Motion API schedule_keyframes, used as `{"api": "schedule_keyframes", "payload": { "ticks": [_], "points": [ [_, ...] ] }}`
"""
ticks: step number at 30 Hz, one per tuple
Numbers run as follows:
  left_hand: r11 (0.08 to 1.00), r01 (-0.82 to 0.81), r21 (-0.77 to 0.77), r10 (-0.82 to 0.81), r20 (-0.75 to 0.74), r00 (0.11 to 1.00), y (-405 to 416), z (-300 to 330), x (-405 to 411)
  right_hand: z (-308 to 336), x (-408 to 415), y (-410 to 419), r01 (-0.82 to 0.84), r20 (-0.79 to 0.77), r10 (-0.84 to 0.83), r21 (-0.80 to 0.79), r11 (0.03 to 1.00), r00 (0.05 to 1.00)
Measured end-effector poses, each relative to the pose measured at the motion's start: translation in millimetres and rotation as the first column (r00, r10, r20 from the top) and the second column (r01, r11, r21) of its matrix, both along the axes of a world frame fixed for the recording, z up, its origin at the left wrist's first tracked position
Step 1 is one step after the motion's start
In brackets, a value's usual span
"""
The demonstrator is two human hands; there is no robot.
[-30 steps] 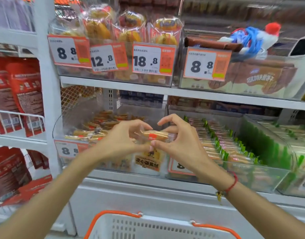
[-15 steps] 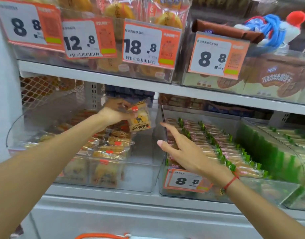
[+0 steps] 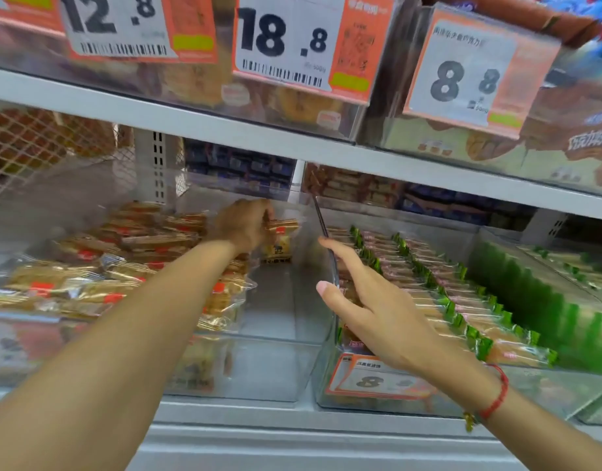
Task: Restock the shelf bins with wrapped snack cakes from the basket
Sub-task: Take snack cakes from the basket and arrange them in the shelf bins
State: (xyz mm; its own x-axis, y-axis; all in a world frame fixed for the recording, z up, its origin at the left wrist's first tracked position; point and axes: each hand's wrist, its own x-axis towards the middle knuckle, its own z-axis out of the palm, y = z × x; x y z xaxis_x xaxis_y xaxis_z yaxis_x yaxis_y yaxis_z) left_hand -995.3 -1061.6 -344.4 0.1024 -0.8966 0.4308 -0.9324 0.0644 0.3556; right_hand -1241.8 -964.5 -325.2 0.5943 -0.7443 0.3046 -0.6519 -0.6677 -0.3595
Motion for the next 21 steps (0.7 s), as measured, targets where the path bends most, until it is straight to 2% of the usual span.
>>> {"api": "schedule_keyframes", "payload": {
  "ticks": [3,6,8,12,15,18,21],
  "points": [
    [0.999,0.015,0.034,-0.020,0.139,0.990,-4.9,2.2,-4.1,-0.1,0.3,0.2,-0.001,0.001,0.001,-0.001,1.000,1.000],
    [0.980,0.014,0.200,-0.053,0.191,0.980,-8.4,12.8,-9.6,-0.9,0.1,-0.4,-0.006,-0.002,0.006,0.002,1.000,1.000],
    [0.967,0.006,0.255,-0.069,0.239,0.969,-9.5,17.4,-11.1,-1.3,-0.4,-1.4,-0.006,0.004,0.006,-0.002,1.000,1.000],
    [0.986,-0.051,0.161,-0.019,0.403,0.915,-10.3,13.5,-18.3,-2.8,-2.4,-1.5,-0.024,0.009,0.024,0.000,1.000,1.000],
    [0.977,-0.118,0.177,0.016,0.493,0.870,-7.8,13.8,-28.5,-4.3,-2.9,-3.6,-0.032,0.013,0.032,-0.003,0.999,0.999],
    [0.974,-0.155,0.164,0.054,0.496,0.867,-3.2,16.9,-33.8,-4.2,-2.4,-3.8,-0.039,0.012,0.039,-0.008,0.999,0.999],
    [0.979,-0.163,0.122,0.105,0.383,0.918,10.6,21.9,-34.6,-3.0,-2.3,-4.9,-0.038,0.008,0.038,-0.020,0.999,0.999]
  ]
}}
